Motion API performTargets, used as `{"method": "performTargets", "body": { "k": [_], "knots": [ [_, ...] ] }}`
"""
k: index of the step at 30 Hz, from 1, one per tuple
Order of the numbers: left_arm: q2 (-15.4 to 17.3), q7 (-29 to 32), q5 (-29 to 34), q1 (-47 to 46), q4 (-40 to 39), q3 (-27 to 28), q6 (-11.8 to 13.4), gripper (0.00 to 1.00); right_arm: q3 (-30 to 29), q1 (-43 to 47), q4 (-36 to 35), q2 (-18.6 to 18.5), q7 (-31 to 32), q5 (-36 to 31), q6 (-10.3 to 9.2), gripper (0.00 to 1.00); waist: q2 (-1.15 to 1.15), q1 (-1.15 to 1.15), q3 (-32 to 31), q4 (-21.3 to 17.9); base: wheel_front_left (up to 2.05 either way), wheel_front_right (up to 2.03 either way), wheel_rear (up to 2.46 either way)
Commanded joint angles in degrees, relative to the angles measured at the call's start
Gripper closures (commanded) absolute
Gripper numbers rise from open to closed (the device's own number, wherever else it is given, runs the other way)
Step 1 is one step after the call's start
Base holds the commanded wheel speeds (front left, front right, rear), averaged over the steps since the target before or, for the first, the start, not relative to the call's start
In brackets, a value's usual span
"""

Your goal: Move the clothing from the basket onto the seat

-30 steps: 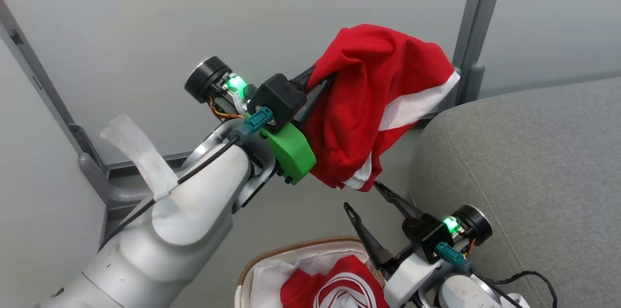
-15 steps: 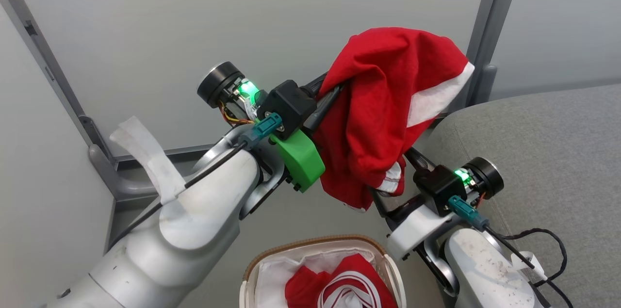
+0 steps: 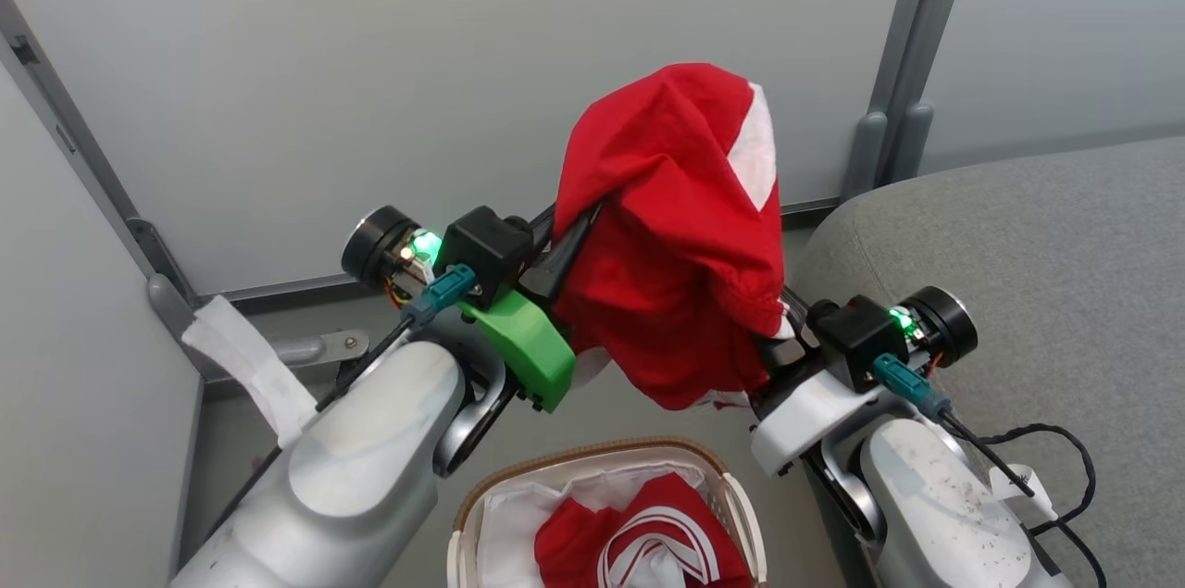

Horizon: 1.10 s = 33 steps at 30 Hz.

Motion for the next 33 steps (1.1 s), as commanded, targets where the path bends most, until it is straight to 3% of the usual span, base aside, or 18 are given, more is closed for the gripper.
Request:
{"method": "performTargets", "body": {
  "k": [1, 2, 3, 4, 14, 25, 33],
  "knots": [
    [-0.2, -0.89, -0.75, 1.54, 0.66, 0.52, 0.39, 0.73, -0.41, -0.9, 0.07, -0.19, -0.12, 0.01, -0.04, 1.0, 0.0, 0.0, 0.34, -0.26, 0.0, 0.0, 0.0],
    [-0.39, -1.29, -1.29, 2.14, 1.08, 0.84, 0.56, 0.58, -0.67, -1.03, 0.09, -0.19, -0.12, -0.09, -0.04, 1.0, 0.0, 0.0, 0.47, -0.33, 0.0, 0.0, 0.0],
    [-0.54, -1.77, -1.52, 2.8, 1.58, 1.03, 0.52, 0.13, -0.91, -1.19, 0.1, -0.19, -0.12, -0.19, -0.04, 1.0, 0.0, 0.0, 0.61, -0.42, 0.0, 0.0, 0.0],
    [-0.62, -2.11, -1.68, 3.23, 1.93, 1.21, 0.6, 0.0, -1.13, -1.31, 0.09, -0.19, -0.12, -0.31, -0.04, 1.0, 0.0, 0.0, 0.71, -0.48, 0.0, 0.0, 0.0],
    [-1.71, -4.18, -3.21, 11.32, 5.81, 5.54, 0.86, 0.0, -5.81, -2.47, -0.17, -0.19, -0.12, -3.6, -0.04, 1.0, 0.0, 0.0, 2.55, -1.95, 0.0, 0.0, 0.0],
    [-4.29, -4.19, 0.57, 21.8, 3.86, 12.69, -0.69, 0.0, -10.85, -0.94, -0.09, -0.18, -0.12, -6.6, -0.04, 1.0, 0.0, 0.0, 4.01, -4.74, 0.0, 0.0, 0.0],
    [-6.24, -4.2, 3.27, 24.77, 3.6, 15.57, -1.71, 0.0, -13.22, -0.69, 0.16, -0.2, -0.12, -7.84, -0.04, 1.0, 0.0, 0.0, 4.69, -8.97, 0.0, 0.0, 0.0]
  ]
}}
